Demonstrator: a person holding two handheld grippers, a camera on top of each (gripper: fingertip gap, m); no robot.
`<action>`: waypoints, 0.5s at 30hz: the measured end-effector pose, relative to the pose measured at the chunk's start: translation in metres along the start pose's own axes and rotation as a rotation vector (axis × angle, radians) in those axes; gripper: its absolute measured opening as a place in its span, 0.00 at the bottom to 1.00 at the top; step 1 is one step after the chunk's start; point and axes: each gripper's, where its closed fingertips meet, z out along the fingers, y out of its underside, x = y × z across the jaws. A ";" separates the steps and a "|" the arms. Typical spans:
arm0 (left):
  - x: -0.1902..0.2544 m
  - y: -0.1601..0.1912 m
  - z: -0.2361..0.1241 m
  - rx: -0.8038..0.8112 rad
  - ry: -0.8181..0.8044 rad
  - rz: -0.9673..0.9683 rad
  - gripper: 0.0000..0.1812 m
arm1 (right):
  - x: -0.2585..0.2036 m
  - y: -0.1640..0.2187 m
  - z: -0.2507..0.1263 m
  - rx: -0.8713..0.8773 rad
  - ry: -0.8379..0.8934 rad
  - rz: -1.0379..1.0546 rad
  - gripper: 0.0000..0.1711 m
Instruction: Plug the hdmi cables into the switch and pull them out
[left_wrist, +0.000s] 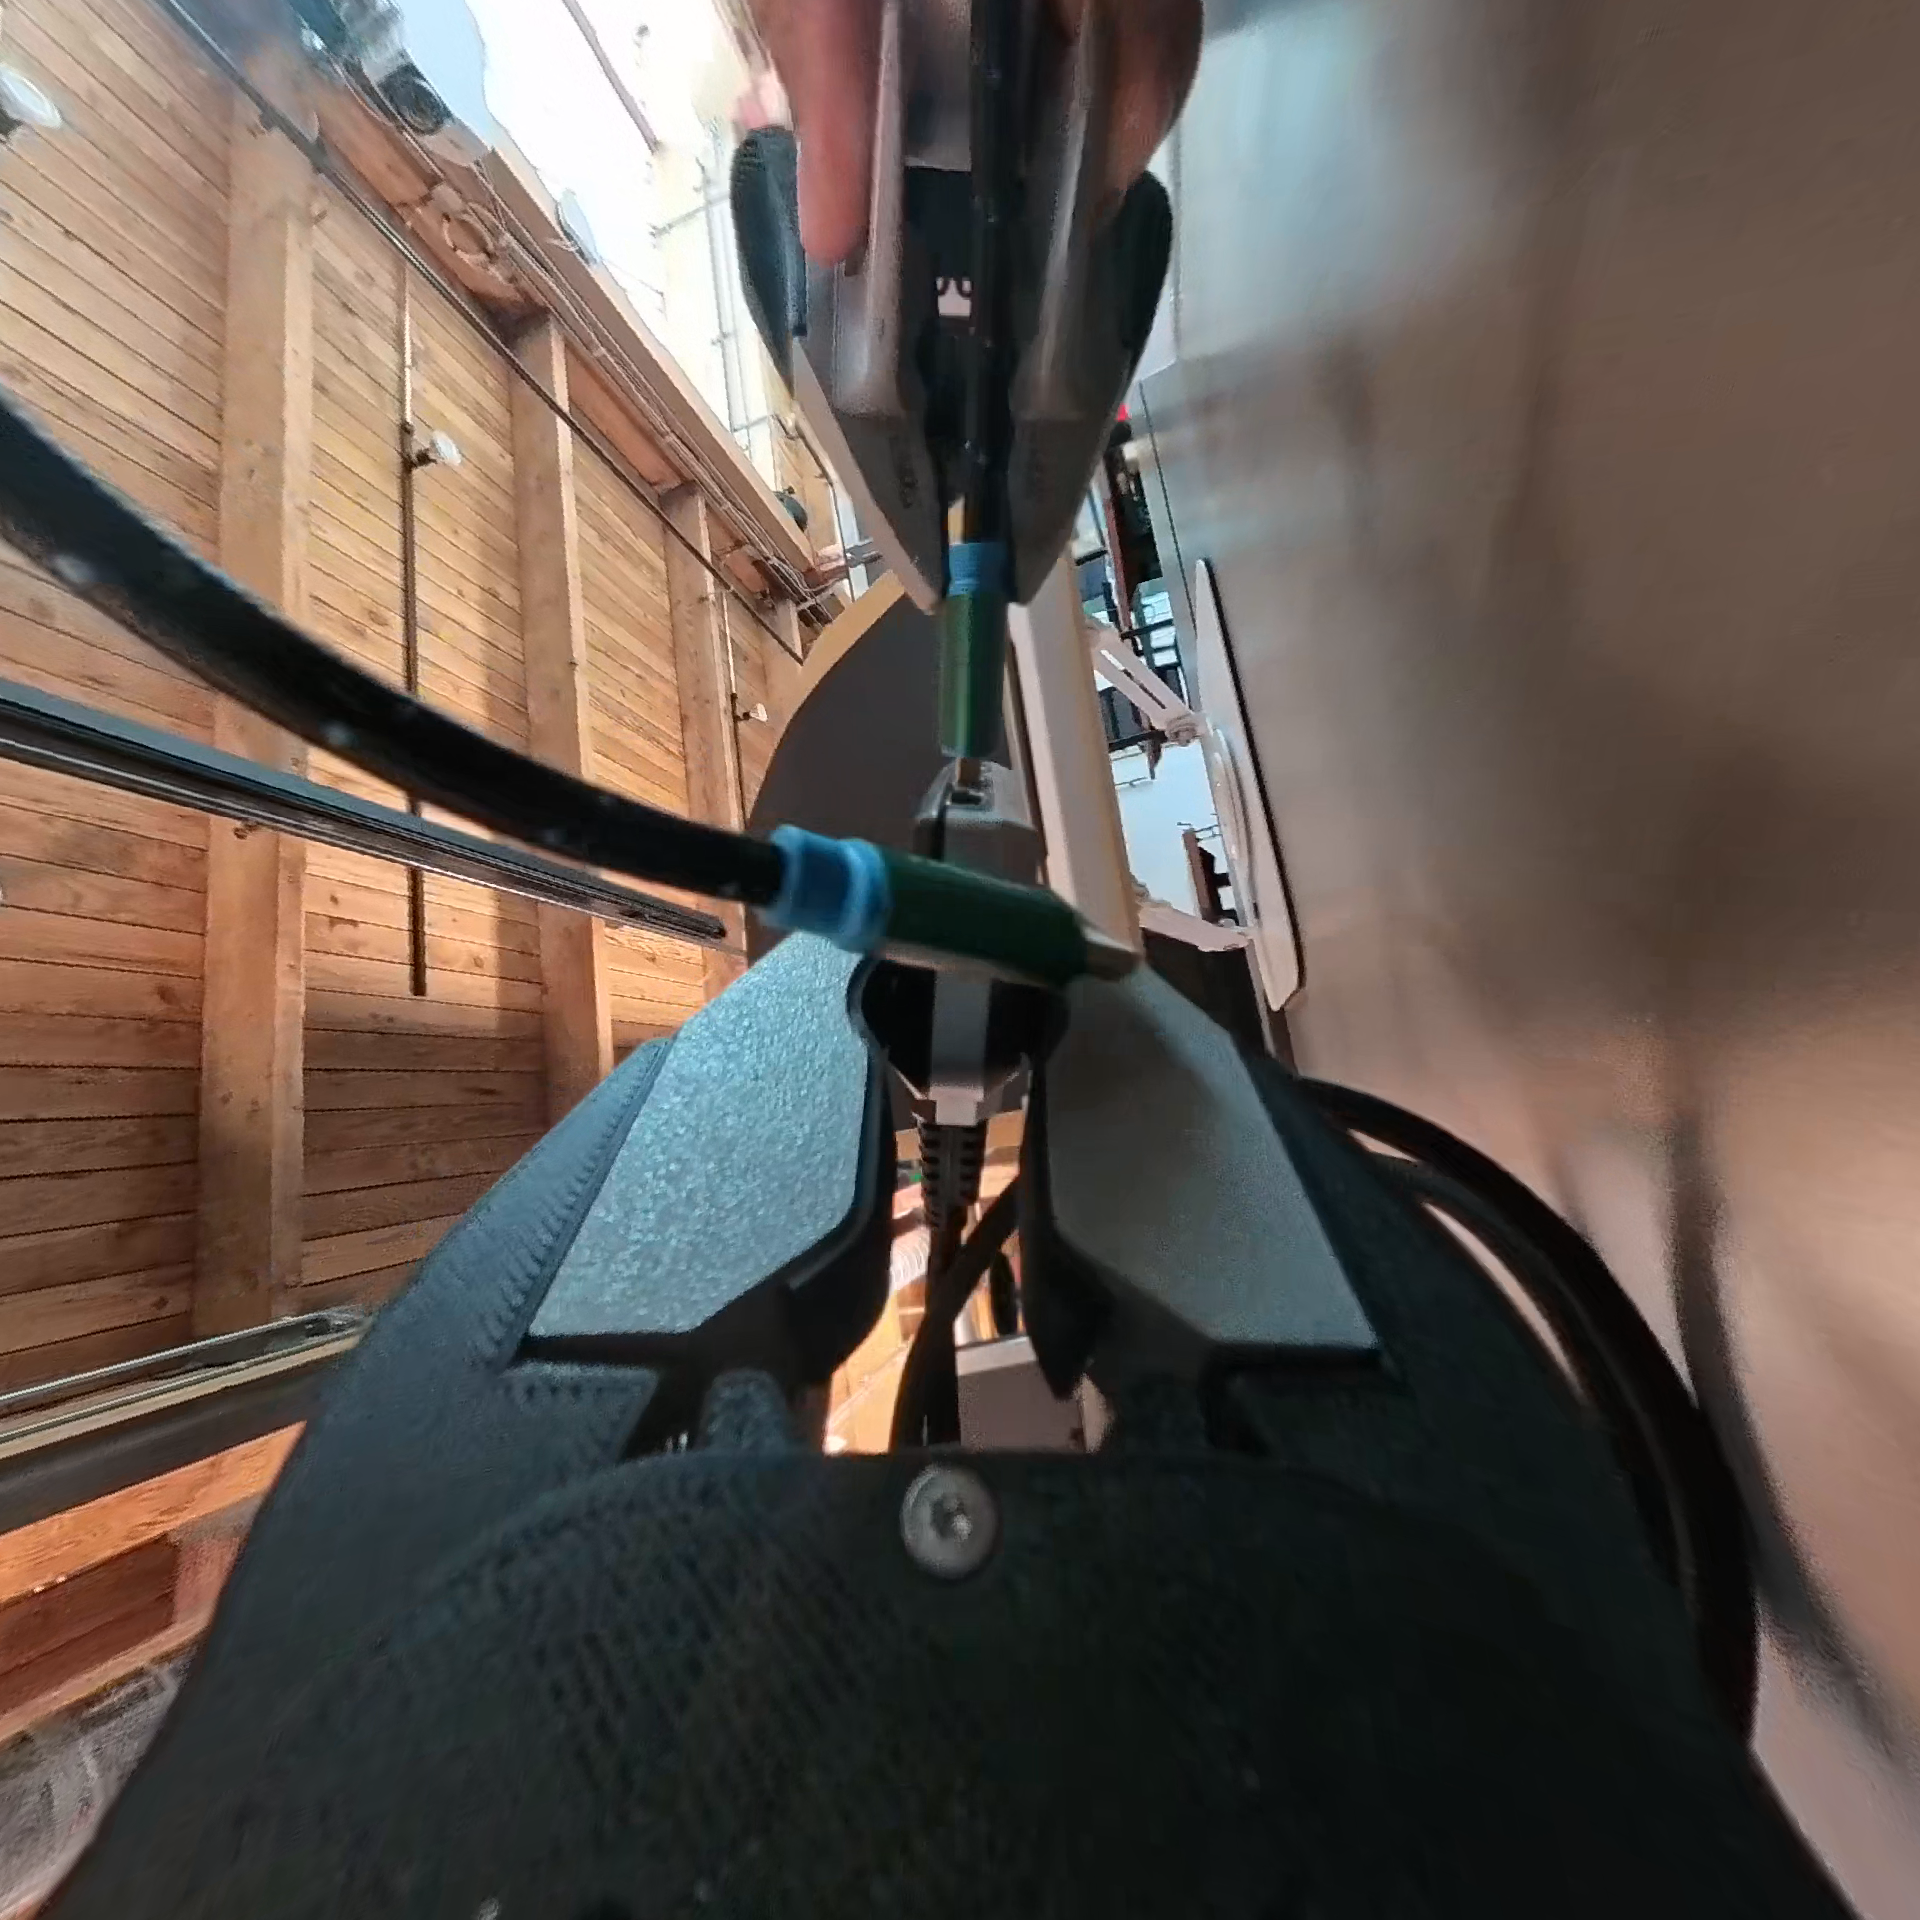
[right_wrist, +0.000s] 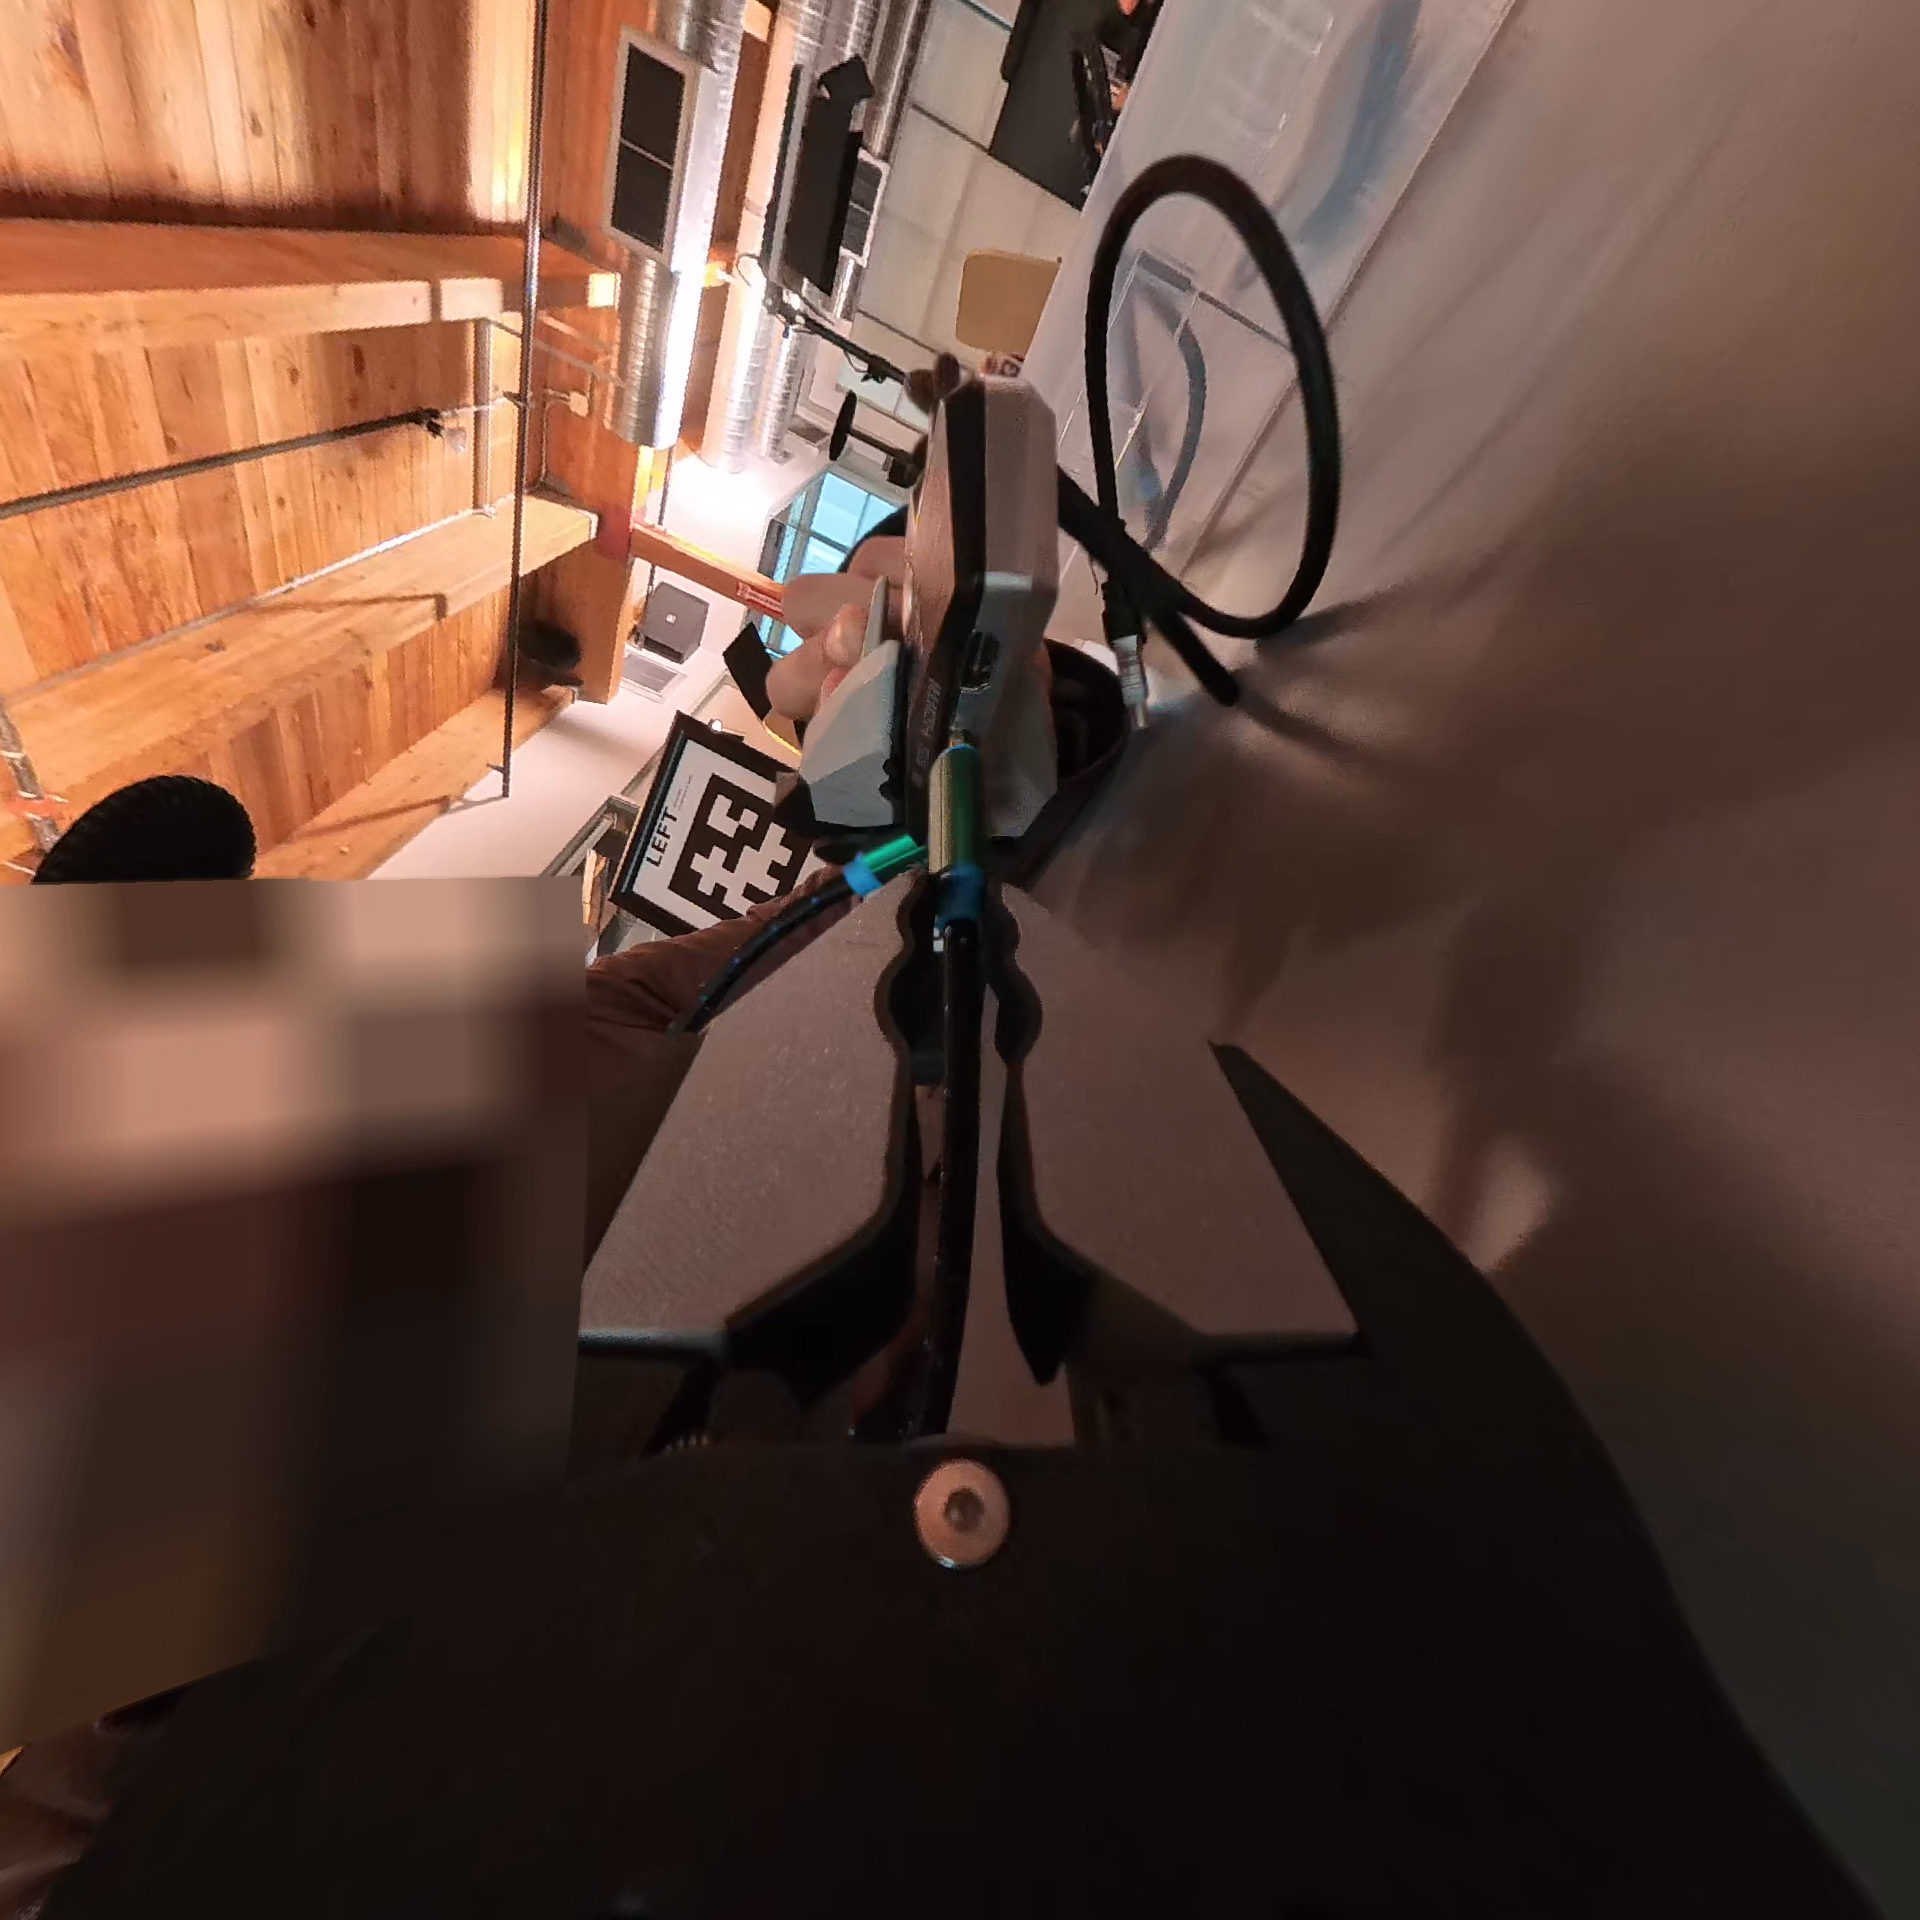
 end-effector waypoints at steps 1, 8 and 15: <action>0.002 -0.001 0.000 -0.002 0.010 -0.007 0.11 | 0.001 0.000 -0.001 -0.002 0.007 -0.004 0.03; 0.001 -0.003 -0.001 -0.014 0.033 -0.047 0.10 | 0.000 -0.001 0.000 0.001 -0.007 -0.014 0.03; 0.001 0.008 0.001 -0.005 0.049 -0.168 0.11 | -0.006 -0.012 0.005 0.042 -0.048 -0.026 0.04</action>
